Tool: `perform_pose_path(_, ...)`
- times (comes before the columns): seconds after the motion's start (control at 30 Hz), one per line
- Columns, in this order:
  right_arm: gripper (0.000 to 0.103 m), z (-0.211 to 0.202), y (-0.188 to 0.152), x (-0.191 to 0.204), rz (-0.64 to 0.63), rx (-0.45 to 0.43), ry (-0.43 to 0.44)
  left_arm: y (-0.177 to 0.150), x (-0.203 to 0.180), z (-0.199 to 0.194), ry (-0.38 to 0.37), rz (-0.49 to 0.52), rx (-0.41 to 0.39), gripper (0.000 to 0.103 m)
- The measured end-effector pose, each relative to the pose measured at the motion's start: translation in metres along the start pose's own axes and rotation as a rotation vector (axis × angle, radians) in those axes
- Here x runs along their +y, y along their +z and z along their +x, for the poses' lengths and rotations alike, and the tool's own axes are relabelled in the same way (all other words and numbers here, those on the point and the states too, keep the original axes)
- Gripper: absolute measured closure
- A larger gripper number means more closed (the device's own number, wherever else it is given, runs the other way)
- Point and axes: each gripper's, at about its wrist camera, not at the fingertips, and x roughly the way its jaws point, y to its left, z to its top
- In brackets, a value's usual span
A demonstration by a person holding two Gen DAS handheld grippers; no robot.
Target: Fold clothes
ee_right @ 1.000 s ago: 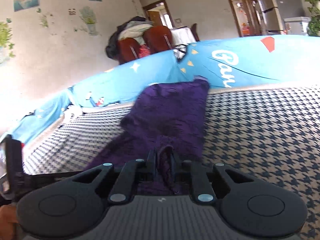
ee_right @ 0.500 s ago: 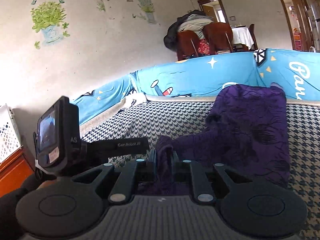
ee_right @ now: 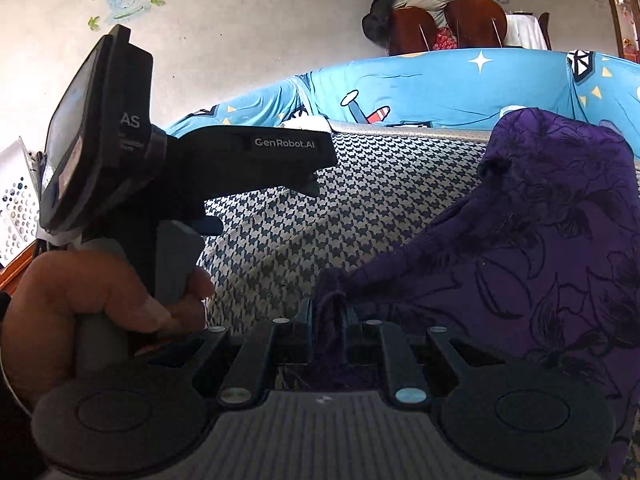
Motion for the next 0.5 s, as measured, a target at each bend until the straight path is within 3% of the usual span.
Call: perform_pose_path(0.5,0.086,0.048,-0.013,-0.015,0.01,0.097,0.016,-0.006,-0.006,0.007,0.018,0.034,0.016,0.0)
